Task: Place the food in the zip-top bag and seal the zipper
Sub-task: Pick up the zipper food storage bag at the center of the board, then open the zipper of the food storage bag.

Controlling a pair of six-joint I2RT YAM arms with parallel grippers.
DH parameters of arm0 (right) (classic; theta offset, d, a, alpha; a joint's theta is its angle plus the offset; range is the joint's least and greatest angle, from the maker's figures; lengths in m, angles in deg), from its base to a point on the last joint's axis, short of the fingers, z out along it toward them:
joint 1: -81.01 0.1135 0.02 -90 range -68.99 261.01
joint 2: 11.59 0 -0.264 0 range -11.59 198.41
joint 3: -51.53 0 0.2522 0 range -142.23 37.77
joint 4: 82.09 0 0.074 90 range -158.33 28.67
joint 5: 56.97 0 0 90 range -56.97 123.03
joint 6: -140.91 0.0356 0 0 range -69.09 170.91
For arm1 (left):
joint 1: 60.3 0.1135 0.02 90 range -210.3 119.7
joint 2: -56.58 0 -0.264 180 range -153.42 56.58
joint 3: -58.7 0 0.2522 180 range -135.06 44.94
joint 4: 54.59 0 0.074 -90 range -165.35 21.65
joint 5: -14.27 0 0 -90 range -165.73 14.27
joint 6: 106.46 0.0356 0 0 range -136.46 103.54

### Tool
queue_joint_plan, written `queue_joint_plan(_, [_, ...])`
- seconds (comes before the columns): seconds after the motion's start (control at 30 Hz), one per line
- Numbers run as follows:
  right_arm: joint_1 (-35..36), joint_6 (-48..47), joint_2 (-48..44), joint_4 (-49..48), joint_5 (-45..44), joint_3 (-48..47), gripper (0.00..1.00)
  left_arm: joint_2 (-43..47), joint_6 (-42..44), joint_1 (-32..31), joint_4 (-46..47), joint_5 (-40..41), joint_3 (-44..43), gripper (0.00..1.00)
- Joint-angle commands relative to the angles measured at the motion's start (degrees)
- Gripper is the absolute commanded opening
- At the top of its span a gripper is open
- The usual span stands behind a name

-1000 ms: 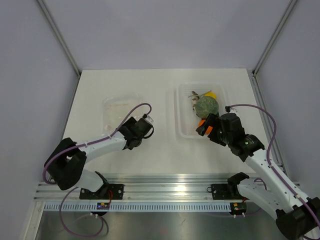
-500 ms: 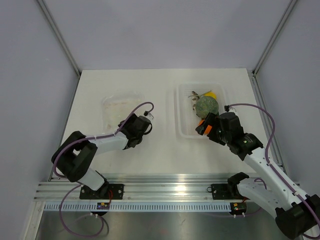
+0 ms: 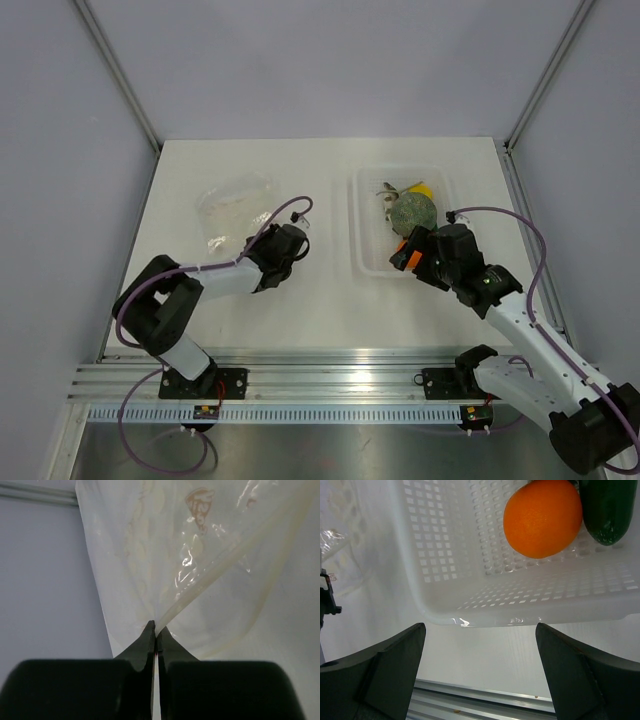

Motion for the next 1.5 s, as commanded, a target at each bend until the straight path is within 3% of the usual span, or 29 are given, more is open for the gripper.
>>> queue_joint_plan(0.0, [0.45, -1.28, 0.89, -2.32, 1.20, -1.20, 0.99, 2.88, -8.05, 0.22, -9.73, 4.65, -10.99, 0.00])
queue_joint_plan(0.1, [0.71, -1.63, 1.69, -2.23, 1.82, -2.25, 0.99, 3.77, -22.81, 0.22, -29.51, 3.86, -19.18, 0.00])
queue_joint_plan(0.17, [0.89, -1.72, 2.04, -2.93, 2.43, -2.60, 0.99, 4.03, -29.94, 0.05, -40.66, -1.13, -26.05, 0.00])
queue_joint_plan(0.33, [4.13, -1.63, 4.75, -5.30, 2.70, -5.50, 0.99, 6.84, -39.61, -0.66, -53.00, -15.44, -34.05, 0.00])
queue_joint_plan(0.6, [16.44, -0.66, 9.15, -9.52, -2.75, -13.06, 1.00, 6.06, -51.14, -0.66, -62.25, -30.49, -46.09, 0.00])
queue_joint_plan(0.8, [25.66, -0.76, 15.21, -12.25, -7.06, -19.03, 0.99, 6.58, -55.89, -0.66, -62.44, -39.02, -48.04, 0.00])
queue_joint_plan(1.07, [29.46, 0.47, 24.79, -17.35, -9.52, -22.64, 0.99, 9.30, -58.27, -0.57, -61.56, -44.48, -49.45, 0.00])
queue_joint_plan(1.17, [29.72, 2.58, 28.49, -17.35, -10.92, -22.91, 0.93, 10.88, -58.97, -0.57, -61.38, -46.50, -49.97, 0.00])
queue_joint_plan(1.27, [29.81, 3.99, 28.93, -18.67, -13.55, -21.16, 0.68, 12.47, -58.80, -0.57, -62.34, -46.86, -50.41, 0.00])
queue_joint_plan(1.3, [29.81, 3.64, 28.93, -18.93, -14.09, -20.80, 0.47, 12.99, -58.45, -0.48, -62.78, -46.77, -50.50, 0.00])
queue_joint_plan(1.4, [29.72, 2.33, 27.70, -16.58, -16.72, -21.32, 0.00, 15.01, -56.78, -0.48, -63.84, -46.33, -49.46, 0.00])
queue_joint_plan(1.47, [29.72, 0.14, 26.56, -15.86, -17.43, -22.72, 0.00, 16.33, -54.67, -0.48, -64.19, -46.07, -48.49, 0.00])
